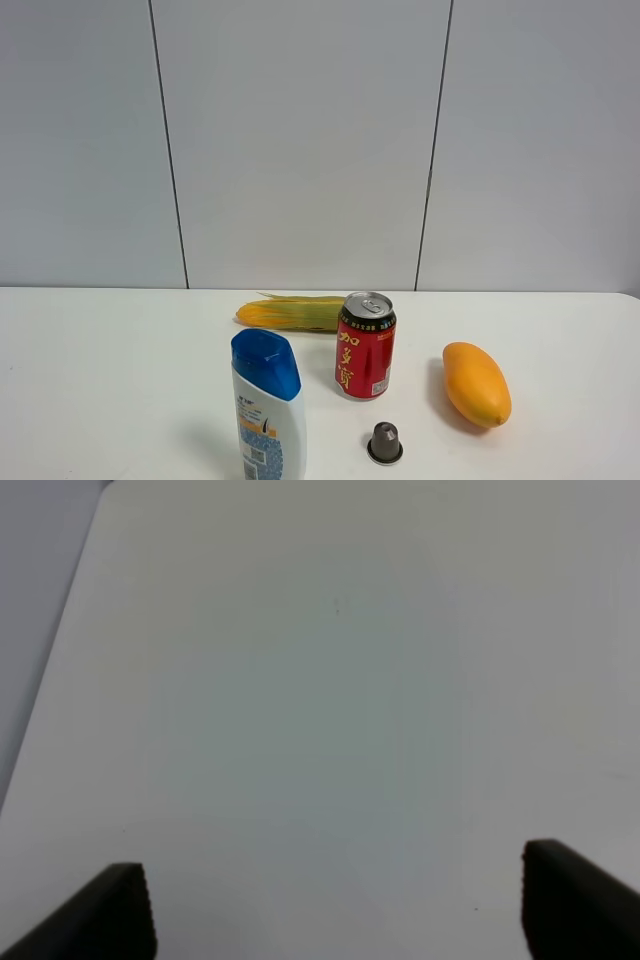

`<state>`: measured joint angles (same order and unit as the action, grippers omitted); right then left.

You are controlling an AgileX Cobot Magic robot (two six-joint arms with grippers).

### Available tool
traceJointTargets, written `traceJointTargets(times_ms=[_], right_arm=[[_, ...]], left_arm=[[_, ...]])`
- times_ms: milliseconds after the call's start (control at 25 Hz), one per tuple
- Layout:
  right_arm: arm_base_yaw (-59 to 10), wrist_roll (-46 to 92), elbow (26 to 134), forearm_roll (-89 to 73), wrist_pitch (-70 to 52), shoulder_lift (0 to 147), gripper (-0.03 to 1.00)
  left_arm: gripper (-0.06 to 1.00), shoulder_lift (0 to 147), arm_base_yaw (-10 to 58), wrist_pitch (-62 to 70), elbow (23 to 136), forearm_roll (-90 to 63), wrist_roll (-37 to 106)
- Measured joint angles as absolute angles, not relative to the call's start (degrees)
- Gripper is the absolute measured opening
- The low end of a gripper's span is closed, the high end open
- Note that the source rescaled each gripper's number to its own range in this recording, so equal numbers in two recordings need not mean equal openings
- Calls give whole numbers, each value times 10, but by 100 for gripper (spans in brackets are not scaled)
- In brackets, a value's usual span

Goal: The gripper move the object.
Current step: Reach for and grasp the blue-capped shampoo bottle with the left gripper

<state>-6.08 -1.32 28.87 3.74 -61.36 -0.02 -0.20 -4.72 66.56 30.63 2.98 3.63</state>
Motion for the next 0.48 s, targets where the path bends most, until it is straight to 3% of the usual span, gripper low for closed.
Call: traceJointTargets(times_ms=[40,480], right_arm=[[-61,-13,289,37,-614,0,100],[-61,-13,289,37,-614,0,100]], left_arm=[[49,-2,-47,666,306,30,36],[49,-2,-47,666,306,30,38]])
